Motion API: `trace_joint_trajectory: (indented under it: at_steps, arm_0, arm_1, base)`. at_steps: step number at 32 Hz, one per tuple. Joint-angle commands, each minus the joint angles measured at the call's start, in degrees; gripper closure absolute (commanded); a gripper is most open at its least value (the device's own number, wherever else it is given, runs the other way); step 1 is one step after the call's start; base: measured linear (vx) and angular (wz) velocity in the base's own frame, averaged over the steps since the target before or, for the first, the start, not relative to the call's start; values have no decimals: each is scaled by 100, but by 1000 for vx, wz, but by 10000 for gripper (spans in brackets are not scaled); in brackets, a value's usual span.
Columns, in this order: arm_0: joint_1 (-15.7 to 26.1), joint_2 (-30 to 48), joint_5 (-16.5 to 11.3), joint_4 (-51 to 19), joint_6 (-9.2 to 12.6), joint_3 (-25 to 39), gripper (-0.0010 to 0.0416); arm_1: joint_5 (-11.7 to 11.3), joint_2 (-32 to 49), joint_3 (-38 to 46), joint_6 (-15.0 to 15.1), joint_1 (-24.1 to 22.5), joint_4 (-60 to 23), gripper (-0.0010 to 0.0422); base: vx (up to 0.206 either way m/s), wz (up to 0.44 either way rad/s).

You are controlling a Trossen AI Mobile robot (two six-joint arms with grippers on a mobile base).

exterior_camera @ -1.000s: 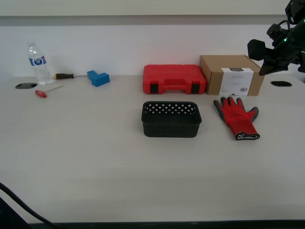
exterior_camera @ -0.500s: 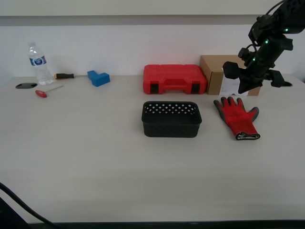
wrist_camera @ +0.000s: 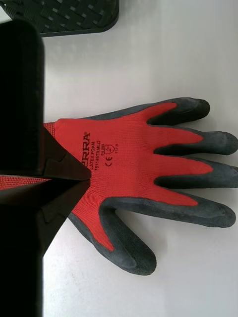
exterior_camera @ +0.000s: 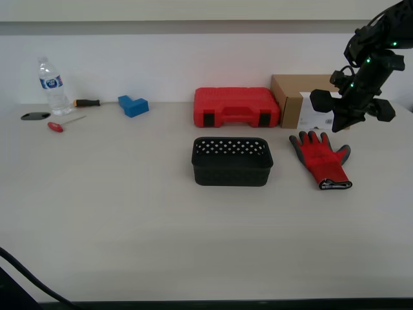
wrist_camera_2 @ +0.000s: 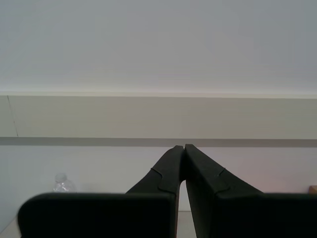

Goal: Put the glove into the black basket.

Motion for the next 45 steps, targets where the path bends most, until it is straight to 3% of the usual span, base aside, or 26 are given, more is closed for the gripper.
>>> trace_joint_trajectory:
  at_steps: [1, 5, 10, 14, 16, 17, 20, 24, 26, 27, 29, 30, 32, 37, 38, 39, 41, 45]
  arm_0:
    - [-2, -2, 48, 13, 4, -4, 405]
    - [0, -2, 186, 26, -122, -4, 405]
    - [-2, -2, 208, 63, -101, -4, 405]
    - [0, -15, 197, 581, -92, -4, 405]
    - [4, -35, 197, 603, 79, -4, 405]
    - [4, -35, 170, 455, 358, -4, 405]
    - [-4, 2, 140, 188, 772, -4, 405]
    - [-90, 96, -98, -101, 866, 0, 402]
    - [-199, 223, -127, -227, 1032, -22, 372]
    - [-304, 350, -256, -317, 1034, -28, 307]
    - [-306, 376, -278, -348, 1003, -28, 271]
    - [-299, 417, -278, -306, 831, -44, 251]
    - [-295, 439, -302, -271, 697, -31, 237]
    - [-291, 472, -310, -210, 702, -33, 235]
    - [-291, 472, -254, -205, 627, -35, 235]
    - [-291, 472, 83, -186, 542, -39, 235]
    - [-289, 472, 299, -140, 518, -42, 226]
    - [-286, 472, 284, 387, 468, -201, 194]
  arm_1:
    - [-9, 2, 2, 0, -2, 31, 412]
    - [-9, 2, 2, 0, -2, 31, 412]
    - [-9, 2, 2, 0, -2, 31, 412]
    - [-9, 2, 2, 0, -2, 31, 412]
    - [-9, 2, 2, 0, -2, 31, 412]
    - [-9, 2, 2, 0, -2, 31, 412]
    - [-9, 2, 2, 0, -2, 31, 412]
    - [-9, 2, 2, 0, -2, 31, 412]
    - [-9, 2, 4, 0, -2, 33, 412]
    - [-9, 2, 0, 0, -2, 28, 412]
    - [-9, 2, 2, 0, -2, 33, 412]
    - [-9, 2, 2, 0, -2, 26, 412]
    - [-9, 2, 2, 0, -2, 26, 412]
    - [-9, 2, 2, 0, -2, 28, 412]
    - [-9, 2, 2, 0, -2, 28, 412]
    - [-11, 2, 2, 0, -2, 28, 412]
    - [-11, 2, 2, 0, -2, 28, 412]
    - [-9, 2, 2, 0, -2, 28, 412]
  base:
    - [0, 0]
    - [0, 0]
    - [0, 0]
    - [0, 0]
    - [0, 0]
    - [0, 0]
    - [0, 0]
    - [0, 0]
    - [0, 0]
    - [0, 0]
    - [0, 0]
    - [0, 0]
    - [0, 0]
    - [0, 0]
    - [0, 0]
    - [0, 0]
    - [0, 0]
    - [0, 0]
